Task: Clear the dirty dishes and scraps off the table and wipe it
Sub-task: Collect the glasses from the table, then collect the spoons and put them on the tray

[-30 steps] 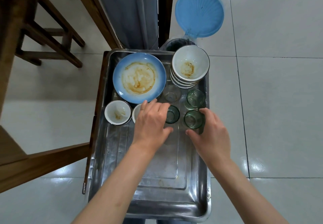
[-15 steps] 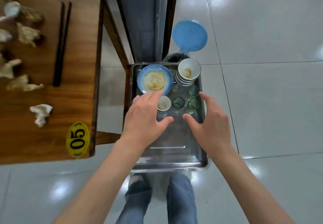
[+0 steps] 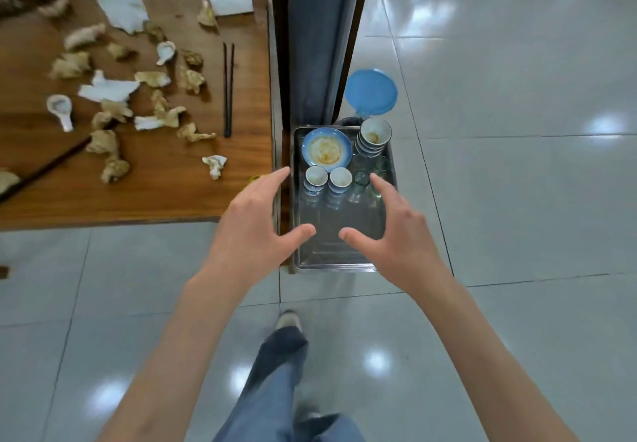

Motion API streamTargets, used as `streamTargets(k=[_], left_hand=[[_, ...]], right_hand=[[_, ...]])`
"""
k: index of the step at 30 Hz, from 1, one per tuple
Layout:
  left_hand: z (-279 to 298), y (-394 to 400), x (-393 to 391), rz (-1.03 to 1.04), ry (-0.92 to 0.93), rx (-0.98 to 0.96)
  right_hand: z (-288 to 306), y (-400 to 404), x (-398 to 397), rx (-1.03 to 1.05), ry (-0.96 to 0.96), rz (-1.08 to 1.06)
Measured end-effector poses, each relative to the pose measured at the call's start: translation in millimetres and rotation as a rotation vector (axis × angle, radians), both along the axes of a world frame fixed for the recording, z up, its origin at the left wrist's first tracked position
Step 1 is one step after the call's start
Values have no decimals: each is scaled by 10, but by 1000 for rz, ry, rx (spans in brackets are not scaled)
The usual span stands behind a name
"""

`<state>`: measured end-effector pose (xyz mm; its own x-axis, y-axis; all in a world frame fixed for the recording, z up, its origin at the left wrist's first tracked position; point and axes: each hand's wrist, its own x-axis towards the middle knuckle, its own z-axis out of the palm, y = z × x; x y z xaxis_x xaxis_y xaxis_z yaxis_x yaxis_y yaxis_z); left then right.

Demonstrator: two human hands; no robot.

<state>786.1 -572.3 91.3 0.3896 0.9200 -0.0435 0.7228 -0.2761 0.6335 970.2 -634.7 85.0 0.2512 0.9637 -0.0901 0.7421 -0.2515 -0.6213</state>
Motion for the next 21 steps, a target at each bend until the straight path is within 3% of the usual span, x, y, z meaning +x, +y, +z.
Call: streamTargets(k=[11,21], left_hand=[[374,-1344,-1094,240,-6,72],[911,-1362,-2328,468,13,172]], right_hand=[[259,-943,-896,83,74,150],[714,-640,-2090,132,54,389]])
